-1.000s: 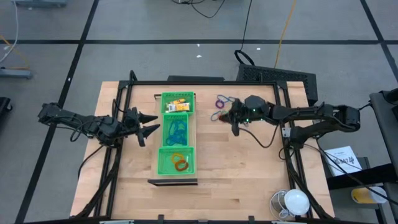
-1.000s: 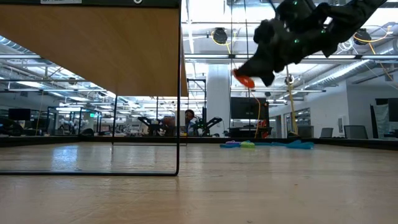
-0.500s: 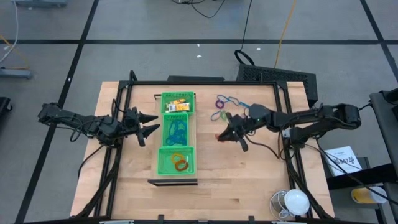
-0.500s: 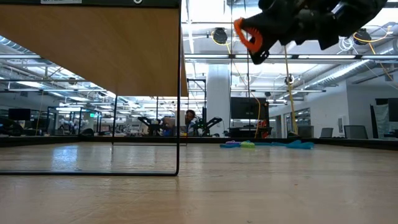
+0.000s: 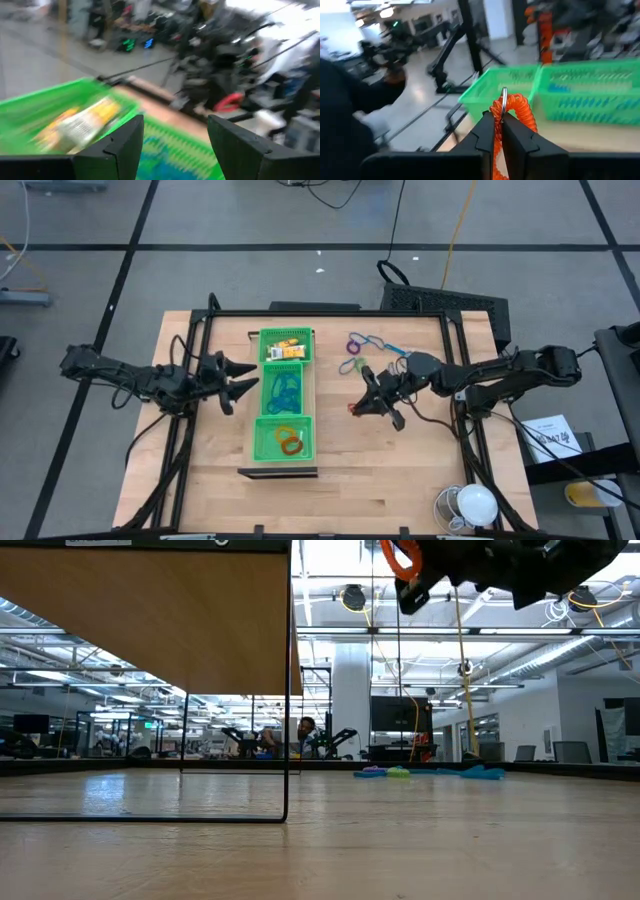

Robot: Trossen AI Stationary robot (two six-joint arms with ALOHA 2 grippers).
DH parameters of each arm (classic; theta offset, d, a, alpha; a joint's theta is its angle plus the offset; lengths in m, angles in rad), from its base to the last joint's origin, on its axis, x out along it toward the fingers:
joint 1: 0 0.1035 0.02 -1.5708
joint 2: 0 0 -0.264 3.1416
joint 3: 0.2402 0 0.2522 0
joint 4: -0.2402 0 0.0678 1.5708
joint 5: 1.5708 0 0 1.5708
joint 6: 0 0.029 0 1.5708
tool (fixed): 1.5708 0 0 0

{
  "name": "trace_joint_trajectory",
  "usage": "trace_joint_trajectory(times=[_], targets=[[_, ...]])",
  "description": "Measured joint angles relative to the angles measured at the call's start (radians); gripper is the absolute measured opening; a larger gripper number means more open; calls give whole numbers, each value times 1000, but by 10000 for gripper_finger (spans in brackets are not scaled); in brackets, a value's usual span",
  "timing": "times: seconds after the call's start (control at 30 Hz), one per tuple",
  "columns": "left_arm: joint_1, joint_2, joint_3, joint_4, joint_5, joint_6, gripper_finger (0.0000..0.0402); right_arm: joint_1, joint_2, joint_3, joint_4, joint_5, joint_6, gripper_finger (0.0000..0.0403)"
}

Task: Pick & Place Office Desk Supplies
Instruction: Put the orange spring rubber band into the bottom green bin on the shelf

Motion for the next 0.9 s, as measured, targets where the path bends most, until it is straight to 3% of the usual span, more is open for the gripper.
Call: trace_joint_trajectory(times=[0.2, 0.43, 0.63, 0.9], targets=[[-1, 176, 26, 271, 150, 139, 230, 0, 0, 0, 122, 29, 0, 13], [0, 438, 231, 177, 205, 148, 263, 0, 0, 0, 193, 30, 5, 13], [8, 679, 439, 133, 262, 294, 316, 0, 0, 0, 266, 33, 7, 13], [50, 928, 639, 189, 273, 387, 336, 14, 0, 1, 303, 159, -28, 13]])
